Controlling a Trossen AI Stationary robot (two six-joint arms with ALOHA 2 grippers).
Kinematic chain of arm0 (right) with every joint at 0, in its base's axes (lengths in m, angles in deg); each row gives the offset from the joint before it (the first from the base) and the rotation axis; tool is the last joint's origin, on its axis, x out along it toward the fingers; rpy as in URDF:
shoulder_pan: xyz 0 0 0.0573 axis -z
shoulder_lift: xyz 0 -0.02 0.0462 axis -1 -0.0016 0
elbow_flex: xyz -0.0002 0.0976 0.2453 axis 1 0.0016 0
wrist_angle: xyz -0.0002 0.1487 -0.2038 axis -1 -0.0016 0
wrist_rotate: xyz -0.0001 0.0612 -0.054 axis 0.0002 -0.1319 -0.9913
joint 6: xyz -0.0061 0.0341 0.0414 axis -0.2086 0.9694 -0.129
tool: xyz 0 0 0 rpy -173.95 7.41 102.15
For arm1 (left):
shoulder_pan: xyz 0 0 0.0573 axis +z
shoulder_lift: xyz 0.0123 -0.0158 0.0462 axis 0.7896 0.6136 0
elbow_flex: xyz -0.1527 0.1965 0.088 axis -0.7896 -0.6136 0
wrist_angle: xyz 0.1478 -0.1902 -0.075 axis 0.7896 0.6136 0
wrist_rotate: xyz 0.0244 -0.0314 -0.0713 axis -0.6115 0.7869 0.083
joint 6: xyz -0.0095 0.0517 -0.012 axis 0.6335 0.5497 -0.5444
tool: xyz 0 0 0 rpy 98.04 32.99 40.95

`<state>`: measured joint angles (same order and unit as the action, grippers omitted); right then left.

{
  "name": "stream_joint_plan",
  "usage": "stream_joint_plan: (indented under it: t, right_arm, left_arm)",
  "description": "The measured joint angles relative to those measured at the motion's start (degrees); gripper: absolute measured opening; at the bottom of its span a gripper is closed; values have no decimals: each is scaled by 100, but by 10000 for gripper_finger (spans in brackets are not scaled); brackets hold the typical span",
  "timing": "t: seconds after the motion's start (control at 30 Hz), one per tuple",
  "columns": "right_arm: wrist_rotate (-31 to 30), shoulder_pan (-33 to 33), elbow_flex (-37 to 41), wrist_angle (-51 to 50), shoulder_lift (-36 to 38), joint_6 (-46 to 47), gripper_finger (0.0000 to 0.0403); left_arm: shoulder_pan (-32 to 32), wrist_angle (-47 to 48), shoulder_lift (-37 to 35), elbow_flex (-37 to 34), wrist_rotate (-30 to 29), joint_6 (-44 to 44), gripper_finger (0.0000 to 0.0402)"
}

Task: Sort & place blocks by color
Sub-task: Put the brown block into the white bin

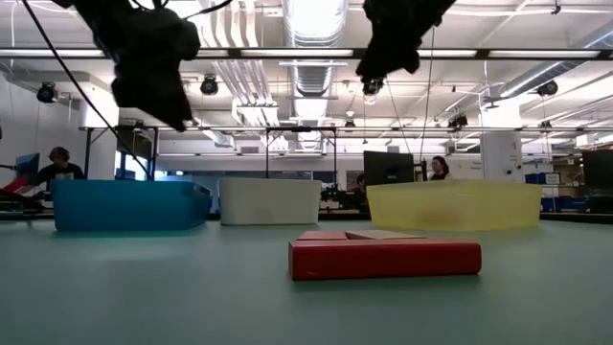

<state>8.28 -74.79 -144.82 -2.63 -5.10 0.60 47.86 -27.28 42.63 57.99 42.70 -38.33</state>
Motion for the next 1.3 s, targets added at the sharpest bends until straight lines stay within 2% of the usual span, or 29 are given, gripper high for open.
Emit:
stream_joint_plan:
  t: [0.13, 0.37, 0.53, 0.7, 0.93, 1.3]
  right_arm:
    - [2, -273, 133, 575, -51, -235, 140]
    - [8, -491, 477, 1227, -166, -377, 138]
    - [63, -488, 867, 1801, -148, -434, 137]
    - [70, -488, 1180, 2241, -111, -434, 132]
    - [75, -488, 1284, 2267, -107, -406, 130]
    - [108, -488, 1296, 2244, -105, -357, 133]
  left_arm:
    - [-423, 462, 246, 43, 379, -788, 173]
    - [-1331, 1418, 916, 95, 1779, -2496, 173]
    - [-2008, 1550, 1471, 303, 2562, -3425, 173]
    - [-2417, 1526, 1927, 660, 2639, -3987, 173]
    - [-2547, 1514, 2469, 844, 2635, -4118, 173]
    - [-2634, 1510, 2661, 855, 2559, -4340, 173]
